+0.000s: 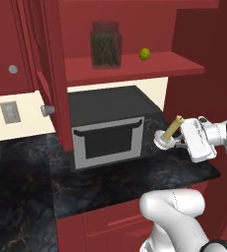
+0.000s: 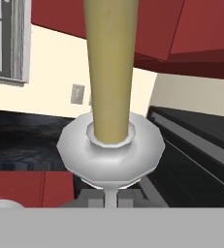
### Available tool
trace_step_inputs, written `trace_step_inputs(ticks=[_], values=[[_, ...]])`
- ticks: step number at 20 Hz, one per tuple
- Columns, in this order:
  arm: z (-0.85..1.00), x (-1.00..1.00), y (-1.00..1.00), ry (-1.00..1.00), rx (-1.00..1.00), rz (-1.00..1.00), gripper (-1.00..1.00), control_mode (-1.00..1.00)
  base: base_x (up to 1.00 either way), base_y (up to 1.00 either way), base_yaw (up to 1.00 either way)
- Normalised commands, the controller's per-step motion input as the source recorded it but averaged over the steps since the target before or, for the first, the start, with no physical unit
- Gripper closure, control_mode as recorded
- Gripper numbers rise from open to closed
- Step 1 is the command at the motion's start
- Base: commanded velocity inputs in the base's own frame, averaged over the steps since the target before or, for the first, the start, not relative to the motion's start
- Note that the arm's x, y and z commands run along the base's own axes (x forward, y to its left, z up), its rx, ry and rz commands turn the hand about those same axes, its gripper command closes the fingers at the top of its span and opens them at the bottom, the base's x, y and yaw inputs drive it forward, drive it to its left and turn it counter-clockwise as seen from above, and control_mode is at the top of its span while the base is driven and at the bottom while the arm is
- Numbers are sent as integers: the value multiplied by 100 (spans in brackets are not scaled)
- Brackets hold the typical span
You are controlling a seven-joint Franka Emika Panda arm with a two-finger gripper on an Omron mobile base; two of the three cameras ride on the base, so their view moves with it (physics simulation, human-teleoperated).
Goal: Pick the jar and candle from the dining table and place them in the open cabinet. Close the cabinet after placing the objects.
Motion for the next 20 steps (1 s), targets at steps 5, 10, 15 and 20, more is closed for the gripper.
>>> trace_step_inputs(ticks=[5,10,15,20], values=[[0,0,0,0,0,0,100,100,-29,-26,0],[0,0,0,0,0,0,100,100,-14,-34,3],[0,0,0,0,0,0,100,100,0,-32,4],[0,0,0,0,0,0,100,100,1,-2,4]])
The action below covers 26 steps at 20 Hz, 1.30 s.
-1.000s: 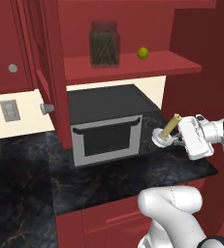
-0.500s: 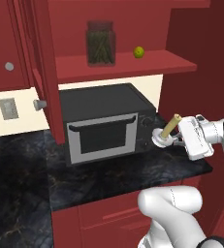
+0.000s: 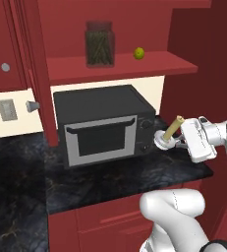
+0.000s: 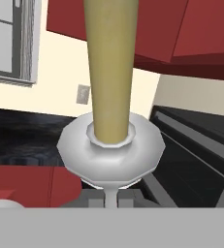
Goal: Pick the jar and candle from the dining table and place them in the open cabinet. Close the cabinet after placing the objects.
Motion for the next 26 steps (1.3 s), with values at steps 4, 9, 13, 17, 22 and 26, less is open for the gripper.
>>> trace_step_inputs(ticks=[4,9,13,17,22,26], values=[[0,0,0,0,0,0,100,100,27,-19,9],[0,0,0,0,0,0,100,100,16,-9,5],[0,0,0,0,0,0,100,100,10,1,0],[0,0,0,0,0,0,100,100,0,0,0],[1,0,18,-2,-3,-3,100,-100,0,0,0],[12,3,46,0,-9,-16,100,-100,0,0,0]])
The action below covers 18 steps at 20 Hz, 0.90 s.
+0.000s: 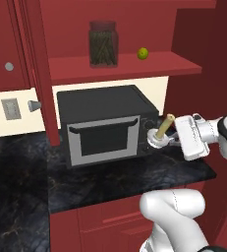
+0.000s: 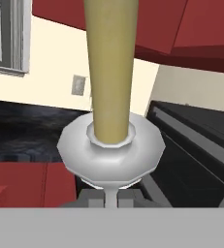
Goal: Pick the jar and candle from the dining table and place them in the open cabinet. Close the cabinet after placing the objects.
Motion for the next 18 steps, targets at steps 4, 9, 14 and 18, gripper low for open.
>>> trace_step_inputs(ticks=[4,9,14,18], values=[[15,9,29,0,-11,-21,100,-100,0,0,0],[25,-1,0,-2,-3,-23,100,-100,0,0,0],[40,-1,0,0,0,-23,100,-100,0,0,0],[40,0,-3,0,-1,-15,100,-100,0,0,0]])
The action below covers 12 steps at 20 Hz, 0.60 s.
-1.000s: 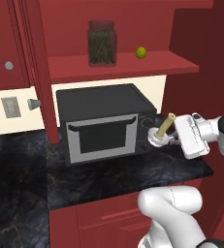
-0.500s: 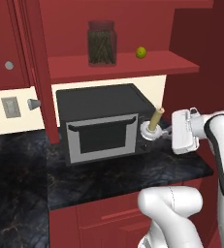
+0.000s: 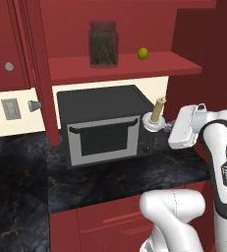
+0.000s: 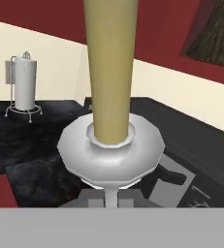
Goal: Pick the jar and candle from the dining table and place them in the open cabinet. Close the cabinet after placing the objects.
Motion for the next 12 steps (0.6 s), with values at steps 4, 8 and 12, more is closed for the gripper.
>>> trace_step_inputs(ticks=[4,8,12], values=[[36,3,-6,4,0,-11,100,-100,0,0,0],[36,13,-2,7,-3,-12,100,-100,0,0,0],[37,17,0,3,-7,-10,100,-100,0,0,0]])
